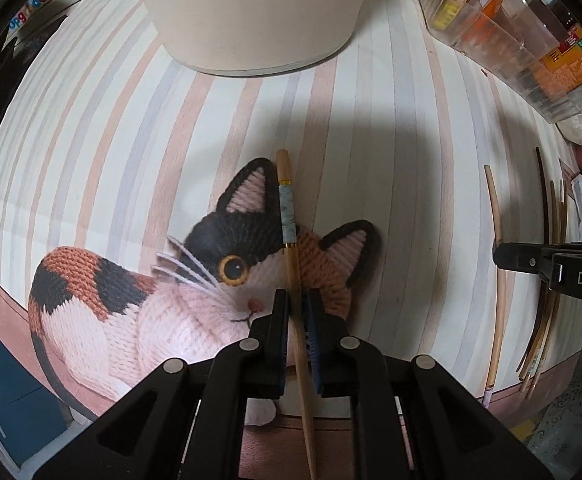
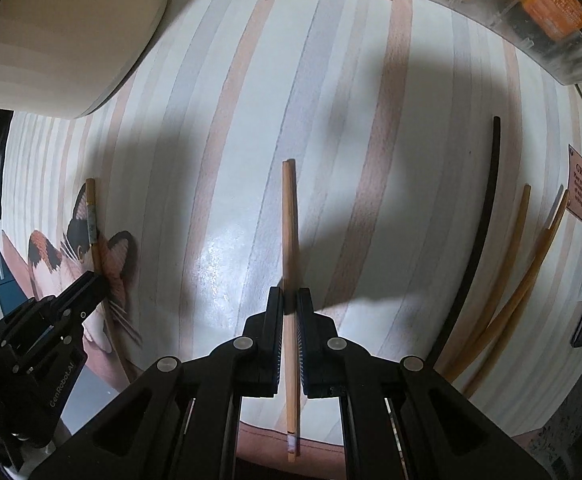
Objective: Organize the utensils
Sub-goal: 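Lift both light chopsticks and carry them above the cream holder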
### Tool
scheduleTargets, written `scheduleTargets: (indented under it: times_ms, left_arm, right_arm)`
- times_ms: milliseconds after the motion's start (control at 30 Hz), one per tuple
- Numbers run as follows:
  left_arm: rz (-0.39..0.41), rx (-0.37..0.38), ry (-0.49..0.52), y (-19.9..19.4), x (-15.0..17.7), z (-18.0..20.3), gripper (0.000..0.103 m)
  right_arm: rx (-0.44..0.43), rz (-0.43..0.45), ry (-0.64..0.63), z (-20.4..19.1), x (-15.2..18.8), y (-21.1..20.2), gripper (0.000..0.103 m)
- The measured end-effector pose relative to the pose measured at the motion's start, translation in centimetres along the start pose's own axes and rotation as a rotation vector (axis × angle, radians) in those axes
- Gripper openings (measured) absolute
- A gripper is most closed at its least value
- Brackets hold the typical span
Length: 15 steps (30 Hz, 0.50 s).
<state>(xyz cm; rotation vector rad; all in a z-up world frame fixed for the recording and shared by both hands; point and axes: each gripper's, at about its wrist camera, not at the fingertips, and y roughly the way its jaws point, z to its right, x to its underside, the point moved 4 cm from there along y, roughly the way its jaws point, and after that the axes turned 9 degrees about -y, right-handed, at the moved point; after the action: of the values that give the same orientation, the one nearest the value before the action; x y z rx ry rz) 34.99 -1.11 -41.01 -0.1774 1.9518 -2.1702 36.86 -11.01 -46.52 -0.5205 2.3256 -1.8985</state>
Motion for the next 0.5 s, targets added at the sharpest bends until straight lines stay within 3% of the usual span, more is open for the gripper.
scheduleTargets:
  times_ms: [100,233,333,500]
  left_arm:
    - [0.004,-0.002,0.007,-0.9,2.4,-0.7,0.009]
    - [0.054,-0.026,0.033,-1.4,2.8,-0.1,0.005]
    - [0.082,-0.052,0.059,-1.6,2.9,0.4,0.004]
    - [0.122,-0.013,0.041,-3.7,3.5,0.1,0.004]
  right_arm:
    - [0.008,-0.004,0.003,0.3,-0.5,0.0,0.007]
    - [0.047,0.009,-0.005,0.0,-0.7,-0.2,0.007]
    - [0.070,0.069,0.010,-0.3,-0.2,-0.5,0.006]
    - [0.013,0.181,0.073,0.7,1.5,-2.1,0.006]
